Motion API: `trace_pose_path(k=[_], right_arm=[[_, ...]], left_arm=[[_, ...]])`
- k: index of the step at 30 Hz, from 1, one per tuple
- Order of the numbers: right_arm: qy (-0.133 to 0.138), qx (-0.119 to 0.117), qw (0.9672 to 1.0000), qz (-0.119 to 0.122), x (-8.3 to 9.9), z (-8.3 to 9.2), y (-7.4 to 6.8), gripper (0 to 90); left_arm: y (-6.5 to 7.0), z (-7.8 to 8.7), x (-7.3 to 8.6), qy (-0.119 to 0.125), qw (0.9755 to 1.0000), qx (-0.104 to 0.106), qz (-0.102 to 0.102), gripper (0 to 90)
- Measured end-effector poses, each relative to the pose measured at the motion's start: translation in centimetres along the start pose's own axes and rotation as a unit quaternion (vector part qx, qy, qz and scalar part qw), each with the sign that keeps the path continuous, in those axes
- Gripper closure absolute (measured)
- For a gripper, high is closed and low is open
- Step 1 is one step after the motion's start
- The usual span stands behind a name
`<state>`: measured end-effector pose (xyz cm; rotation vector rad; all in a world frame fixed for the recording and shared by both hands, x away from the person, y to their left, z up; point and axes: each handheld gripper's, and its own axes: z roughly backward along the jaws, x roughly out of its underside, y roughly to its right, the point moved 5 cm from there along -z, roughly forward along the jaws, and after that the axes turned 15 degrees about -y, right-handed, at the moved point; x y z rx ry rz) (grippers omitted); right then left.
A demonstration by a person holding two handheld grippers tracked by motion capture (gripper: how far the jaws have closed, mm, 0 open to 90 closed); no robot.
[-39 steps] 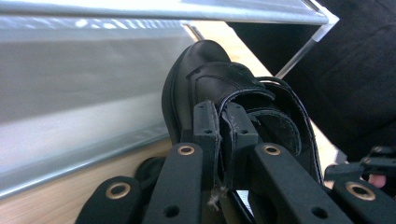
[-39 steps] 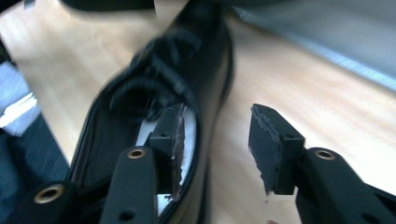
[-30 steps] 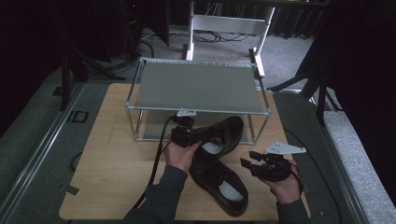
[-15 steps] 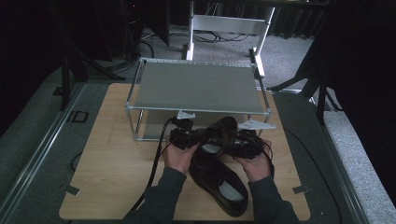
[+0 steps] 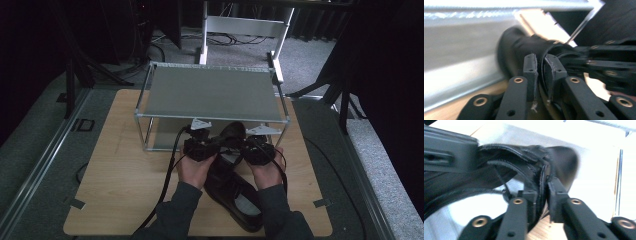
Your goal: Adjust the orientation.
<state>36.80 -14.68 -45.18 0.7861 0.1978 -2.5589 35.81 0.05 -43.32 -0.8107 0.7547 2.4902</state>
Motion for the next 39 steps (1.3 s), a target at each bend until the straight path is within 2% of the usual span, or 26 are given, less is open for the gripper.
trace_pose_path(k=[2,4,5,8,10,12,15,18,21,24,27,30,33,39], right_arm=[[0.006,-0.015,0.9999,-0.005,-0.2,0.1,0.4,82.9],[0.013,-0.047,0.9987,-0.011,-0.5,0.7,0.8,83.0],[0.017,-0.056,0.9982,-0.013,-0.6,1.0,1.0,83.0],[0.021,-0.052,0.9984,0.001,-1.1,1.8,1.2,82.9],[0.020,-0.030,0.9993,0.008,-1.3,2.2,1.6,82.9],[0.015,-0.028,0.9995,0.001,-1.3,2.5,2.6,83.0],[0.013,-0.030,0.9995,-0.004,-0.9,3.1,4.4,83.0],[0.018,-0.036,0.9992,0.005,-0.2,3.9,6.3,82.9],[0.015,-0.036,0.9988,0.029,0.8,4.6,8.1,82.9],[0.011,-0.030,0.9976,0.061,1.9,4.6,9.2,82.9],[0.004,-0.022,0.9944,0.103,3.4,3.9,9.9,82.8],[0.006,-0.026,0.9910,0.131,5.0,2.8,10.4,82.8],[0.008,-0.039,0.9891,0.142,6.2,1.8,10.5,82.6],[0.007,-0.053,0.9875,0.149,8.4,0.3,10.1,80.2]], left_arm=[[0.1,0.8,-0.3,0.014,0.9998,0.016,-0.004,74.2],[0.2,1.5,-0.4,0.018,0.9992,0.035,-0.012,70.1],[0.2,1.8,-0.3,0.018,0.9989,0.039,-0.016,68.8],[0.6,1.9,0.0,0.016,0.9983,0.049,-0.026,67.0],[0.7,2.3,0.2,0.023,0.9983,0.043,-0.031,67.1],[0.6,2.9,0.4,0.029,0.9978,0.050,-0.032,65.3],[0.1,3.7,0.6,0.032,0.9980,0.043,-0.034,62.8],[-0.7,4.3,0.9,0.032,0.9983,0.038,-0.030,62.3],[-1.8,4.5,1.5,0.028,0.9989,0.032,-0.021,61.9],[-2.6,4.4,2.2,0.023,0.9993,0.027,-0.014,61.3],[-3.2,4.1,3.0,0.012,0.9996,0.024,-0.010,60.7],[-3.6,3.7,3.6,0.001,0.9997,0.022,-0.009,60.4],[-3.8,3.5,4.3,-0.006,0.9997,0.023,-0.009,60.0],[-4.0,3.1,5.7,-0.014,0.9995,0.025,-0.013,58.2]])
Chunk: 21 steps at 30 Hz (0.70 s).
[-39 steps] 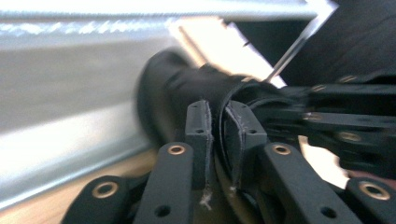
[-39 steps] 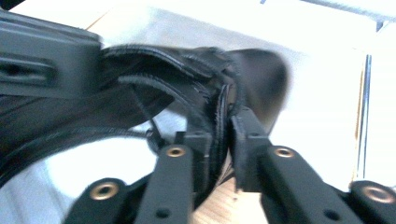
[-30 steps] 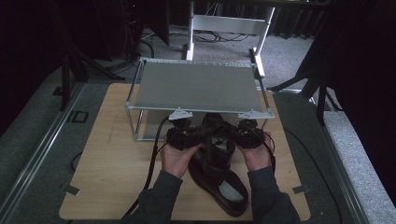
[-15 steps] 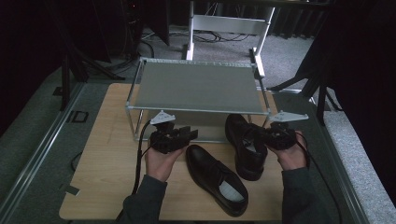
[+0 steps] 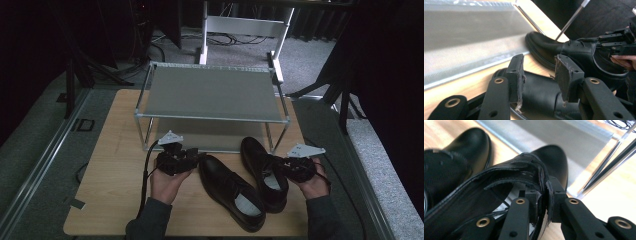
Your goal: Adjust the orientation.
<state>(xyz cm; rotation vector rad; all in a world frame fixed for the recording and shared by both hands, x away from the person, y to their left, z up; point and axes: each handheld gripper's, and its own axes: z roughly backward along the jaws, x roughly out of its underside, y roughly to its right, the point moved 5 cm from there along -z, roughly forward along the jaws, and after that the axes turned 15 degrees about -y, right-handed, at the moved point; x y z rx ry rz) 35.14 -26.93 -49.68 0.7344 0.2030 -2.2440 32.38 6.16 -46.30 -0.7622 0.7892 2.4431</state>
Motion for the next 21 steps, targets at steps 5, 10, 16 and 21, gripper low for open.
trace_pose_path(k=[5,10,16,21], right_arm=[[-0.013,-0.004,0.9999,0.002,1.5,-0.4,-0.6,76.4],[-0.020,-0.004,0.9994,-0.027,2.4,-0.4,-0.6,68.8],[-0.048,-0.009,0.9955,-0.081,3.0,-0.8,-0.8,57.5],[-0.066,-0.002,0.9930,-0.098,3.1,-1.1,-1.0,67.7]], left_arm=[[-0.1,-0.7,1.8,-0.015,0.9999,0.000,-0.001,58.3],[0.0,-2.1,4.3,-0.045,0.9990,0.003,0.000,57.9],[1.3,-4.1,7.2,-0.089,0.9957,0.022,-0.016,57.8],[3.1,-5.7,9.0,-0.116,0.9916,0.042,-0.036,57.7]])
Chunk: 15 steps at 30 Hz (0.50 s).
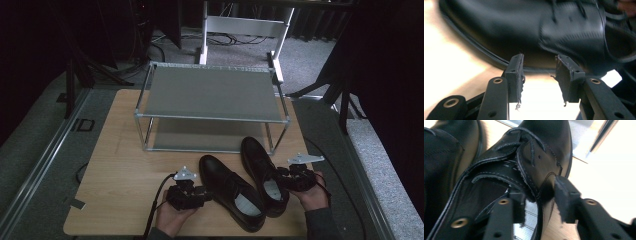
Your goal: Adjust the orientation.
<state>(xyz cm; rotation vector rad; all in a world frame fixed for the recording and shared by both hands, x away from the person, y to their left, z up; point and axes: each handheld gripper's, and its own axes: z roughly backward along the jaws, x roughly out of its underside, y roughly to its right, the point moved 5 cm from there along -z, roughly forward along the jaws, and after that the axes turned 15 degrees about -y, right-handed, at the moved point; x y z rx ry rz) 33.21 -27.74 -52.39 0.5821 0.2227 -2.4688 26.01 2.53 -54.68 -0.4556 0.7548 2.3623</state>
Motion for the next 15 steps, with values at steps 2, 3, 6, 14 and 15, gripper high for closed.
trace_pose_path(k=[2,3,6,14,15], right_arm=[[0.004,0.011,0.9999,0.004,-0.1,0.1,-0.2,74.4],[0.005,0.017,0.9998,0.006,-0.1,0.1,-0.3,76.7],[0.011,0.019,0.9997,0.004,-0.2,0.2,-0.4,78.1],[0.032,0.009,0.9989,0.032,-1.0,-0.5,-1.7,79.4],[0.031,0.005,0.9988,0.038,-1.3,-0.6,-1.9,79.8]], left_arm=[[0.6,-0.8,0.2,-0.008,0.9999,0.007,-0.009,57.7],[0.8,-1.1,0.2,-0.011,0.9998,0.011,-0.011,57.7],[1.4,-2.0,0.4,-0.019,0.9994,0.022,-0.019,57.8],[2.4,-3.4,0.1,-0.031,0.9985,0.033,-0.031,58.1],[2.5,-3.5,0.1,-0.030,0.9986,0.029,-0.032,58.1]])
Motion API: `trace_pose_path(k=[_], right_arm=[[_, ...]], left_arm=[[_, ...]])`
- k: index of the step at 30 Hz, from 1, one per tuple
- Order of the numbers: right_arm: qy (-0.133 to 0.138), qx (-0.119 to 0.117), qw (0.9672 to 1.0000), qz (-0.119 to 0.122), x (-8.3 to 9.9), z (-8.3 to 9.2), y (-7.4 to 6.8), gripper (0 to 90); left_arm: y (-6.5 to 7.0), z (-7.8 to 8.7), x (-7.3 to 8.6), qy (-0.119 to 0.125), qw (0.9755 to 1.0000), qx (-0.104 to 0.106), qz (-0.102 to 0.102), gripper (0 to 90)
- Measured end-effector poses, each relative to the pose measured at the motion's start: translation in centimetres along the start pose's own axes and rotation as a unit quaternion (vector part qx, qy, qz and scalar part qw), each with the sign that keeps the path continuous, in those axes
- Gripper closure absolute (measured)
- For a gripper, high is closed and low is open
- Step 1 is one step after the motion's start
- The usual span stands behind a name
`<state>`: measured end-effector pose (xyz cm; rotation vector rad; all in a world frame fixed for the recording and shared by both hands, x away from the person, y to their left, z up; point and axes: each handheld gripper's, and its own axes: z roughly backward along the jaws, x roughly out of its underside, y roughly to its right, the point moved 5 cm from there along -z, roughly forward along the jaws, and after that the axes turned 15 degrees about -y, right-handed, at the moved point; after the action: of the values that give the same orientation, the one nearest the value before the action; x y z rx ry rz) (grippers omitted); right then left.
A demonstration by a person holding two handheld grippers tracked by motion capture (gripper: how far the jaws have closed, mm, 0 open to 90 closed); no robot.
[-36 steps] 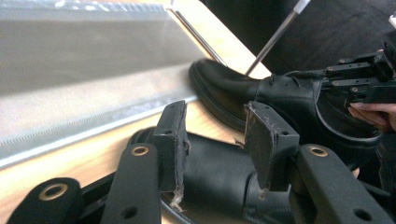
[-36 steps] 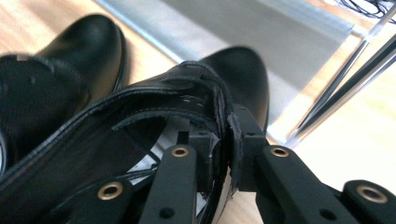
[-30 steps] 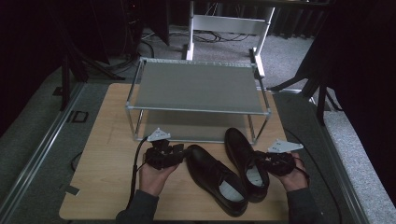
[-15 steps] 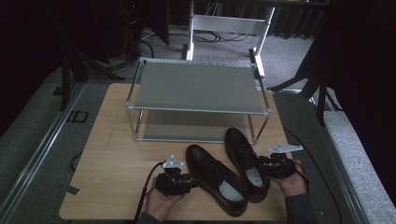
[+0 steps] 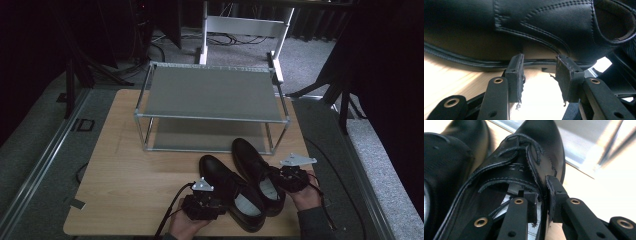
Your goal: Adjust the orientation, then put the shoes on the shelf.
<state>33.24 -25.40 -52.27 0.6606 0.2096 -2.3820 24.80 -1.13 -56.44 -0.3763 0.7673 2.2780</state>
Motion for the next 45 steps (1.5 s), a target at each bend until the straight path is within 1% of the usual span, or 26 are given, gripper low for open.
trace_pose_path(k=[1,2,3,4,5,8,9,12,15,18,20,21,25,27,28,30,31,33,34,35,37,40,43,45], right_arm=[[-0.001,-0.005,1.0000,0.003,-0.2,-0.1,-0.2,80.0],[0.000,-0.010,0.9999,0.013,-0.4,-0.2,-0.4,80.0],[0.000,-0.010,0.9999,0.013,-0.4,-0.2,-0.4,80.0],[0.000,-0.016,0.9997,0.019,-0.7,-0.3,-0.7,80.0],[-0.004,-0.016,0.9994,0.029,-0.9,-0.3,-1.1,80.2],[-0.010,-0.020,0.9994,0.027,-0.9,-0.2,-1.1,80.2],[-0.010,-0.020,0.9993,0.029,-0.8,-0.2,-1.0,80.2],[-0.009,-0.022,0.9992,0.032,-0.7,-0.2,-1.0,79.9],[-0.011,-0.023,0.9991,0.034,-1.0,-0.2,-0.8,79.5],[-0.010,-0.021,0.9990,0.038,-1.5,-0.2,-0.4,78.5],[-0.010,-0.020,0.9991,0.035,-1.9,-0.3,-0.1,78.0],[-0.010,-0.020,0.9992,0.033,-2.0,-0.4,0.1,77.7],[-0.015,-0.019,0.9991,0.036,-2.1,-0.5,0.5,76.7],[-0.018,-0.013,0.9990,0.038,-2.0,-0.5,0.6,74.0],[-0.020,-0.010,0.9990,0.038,-2.0,-0.4,0.6,70.1],[-0.028,-0.005,0.9991,0.032,-1.9,-0.2,0.6,62.6],[-0.029,-0.003,0.9991,0.030,-1.7,0.1,0.5,59.3],[-0.033,0.009,0.9991,0.025,-1.3,0.9,0.6,54.5],[-0.034,0.016,0.9990,0.024,-1.1,1.4,0.6,53.2],[-0.032,0.019,0.9991,0.022,-1.0,1.9,0.6,51.2],[-0.022,0.021,0.9994,0.016,-0.6,3.0,0.5,48.6],[-0.003,0.004,1.0000,0.002,-0.1,4.5,0.0,44.8],[0.003,-0.011,0.9999,0.003,0.2,5.3,-0.8,42.1],[-0.003,-0.022,0.9997,0.005,0.6,5.5,-1.6,39.8]], left_arm=[[0.0,0.0,0.0,0.000,1.0000,-0.002,0.000,58.1],[0.0,0.0,0.0,0.000,1.0000,-0.001,0.001,58.1],[0.0,0.0,0.0,0.000,1.0000,-0.001,0.001,58.1],[0.0,0.0,0.1,0.001,1.0000,0.004,0.000,58.1],[0.2,-0.1,0.2,-0.001,0.9999,0.013,-0.003,59.0],[0.6,-0.4,0.3,-0.007,0.9998,0.015,-0.014,59.4],[0.8,-0.6,0.2,-0.006,0.9997,0.017,-0.015,59.5],[0.9,-0.7,-0.1,-0.008,0.9998,0.010,-0.016,60.4],[1.2,-1.0,-0.4,-0.015,0.9996,0.012,-0.022,60.6],[1.6,-1.7,-0.9,-0.013,0.9994,0.019,-0.027,63.3],[1.8,-2.1,-1.3,-0.010,0.9993,0.028,-0.025,64.4],[1.9,-2.3,-1.4,-0.010,0.9992,0.028,-0.026,64.7],[1.8,-2.3,-1.5,-0.010,0.9988,0.035,-0.034,64.6],[1.7,-2.2,-1.3,-0.011,0.9983,0.042,-0.039,64.0],[1.8,-2.1,-1.2,-0.011,0.9982,0.041,-0.043,62.7],[1.7,-1.7,-0.9,-0.009,0.9985,0.021,-0.050,59.9],[1.5,-1.3,-0.7,-0.005,0.9986,0.015,-0.051,58.8],[1.1,-0.3,-0.5,0.008,0.9988,0.006,-0.048,58.7],[0.8,0.2,-0.4,0.015,0.9988,-0.005,-0.047,58.5],[0.4,0.7,-0.2,0.021,0.9985,-0.018,-0.047,58.3],[-0.4,1.8,0.0,0.033,0.9978,-0.037,-0.044,58.2],[-1.7,3.2,0.4,0.050,0.9965,-0.060,-0.030,57.6],[-3.0,4.3,0.8,0.064,0.9951,-0.074,-0.011,57.0],[-3.5,4.9,1.1,0.071,0.9943,-0.080,-0.002,57.0]])
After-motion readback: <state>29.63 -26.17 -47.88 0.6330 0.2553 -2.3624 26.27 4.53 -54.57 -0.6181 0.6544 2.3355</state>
